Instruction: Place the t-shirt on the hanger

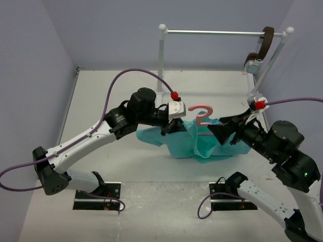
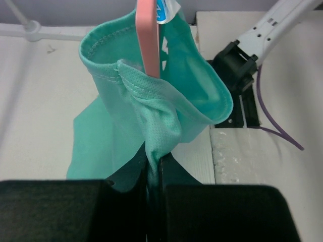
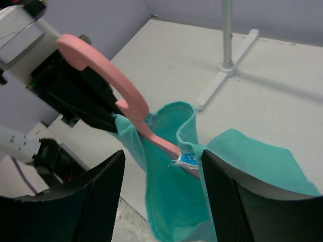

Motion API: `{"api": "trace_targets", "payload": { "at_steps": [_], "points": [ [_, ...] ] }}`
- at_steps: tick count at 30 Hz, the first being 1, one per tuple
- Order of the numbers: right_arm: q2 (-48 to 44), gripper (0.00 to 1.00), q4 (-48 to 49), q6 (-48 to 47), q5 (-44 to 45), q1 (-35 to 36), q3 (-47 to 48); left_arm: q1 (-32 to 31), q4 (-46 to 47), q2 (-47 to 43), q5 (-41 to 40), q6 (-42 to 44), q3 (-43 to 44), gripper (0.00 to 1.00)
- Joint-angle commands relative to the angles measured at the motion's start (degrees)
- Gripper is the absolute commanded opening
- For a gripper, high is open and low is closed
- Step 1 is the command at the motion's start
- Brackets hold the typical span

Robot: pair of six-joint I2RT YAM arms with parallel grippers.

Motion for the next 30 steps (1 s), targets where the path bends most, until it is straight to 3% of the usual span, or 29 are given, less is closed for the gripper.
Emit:
{"api": "trace_targets", "payload": {
  "at_steps": [1,4,6,7,9,10,12,14,17,20,24,27,29,30],
  "points": [
    [0.53,0.66,5.86,-10.02,-13.87,0.05,0.09,0.25,-1.06,1.80,15.82,4.05,3.57,0.00],
    [2.44,0.65,7.16,-11.70,-17.68,0.06,1.08,0.25,-1.14,3.01,17.52,4.06,3.85,0.00],
    [3.72,0.58,8.06,-12.47,-18.13,0.09,1.39,0.25,-1.74,3.70,18.35,4.39,4.18,0.00],
    [4.53,0.51,8.50,-12.87,-18.02,0.05,1.56,0.25,-2.05,3.91,18.55,4.57,4.36,0.00],
    [5.38,0.25,8.53,-13.38,-18.33,0.06,1.92,0.25,-2.37,4.07,18.02,4.50,4.36,0.00],
    [5.41,0.00,8.78,-14.44,-19.24,0.12,1.70,0.25,-2.71,4.06,17.15,4.58,4.37,0.00],
    [4.25,0.00,10.63,-14.87,-20.62,0.04,0.31,0.29,-3.36,3.85,14.62,4.54,4.57,0.02],
    [2.04,0.00,13.76,-14.49,-19.31,-0.04,-1.66,0.91,-4.94,2.53,6.87,4.10,4.89,0.41],
    [0.16,0.00,13.96,-13.39,-14.29,-0.12,-0.37,4.72,-4.05,-1.36,-4.77,2.07,2.99,0.72],
    [-1.17,0.00,13.82,-13.25,-11.22,-0.04,1.97,9.10,-2.39,-5.91,-7.13,0.65,0.42,0.85],
    [-1.42,0.00,12.97,-13.47,-9.15,-0.04,6.36,11.89,-1.54,-11.70,-5.17,2.92,-5.39,0.85],
    [-0.45,0.00,11.88,-13.92,-9.62,-0.08,9.29,12.03,-1.34,-14.56,-9.14,3.94,-8.38,0.81],
    [-0.06,0.00,10.98,-14.18,-9.55,-0.12,10.51,12.04,-1.85,-15.36,-13.31,4.14,-8.95,0.70],
    [0.08,0.00,10.97,-14.22,-8.71,-0.04,10.88,12.13,-2.25,-15.44,-15.45,4.15,-9.28,0.56]
  ]
}}
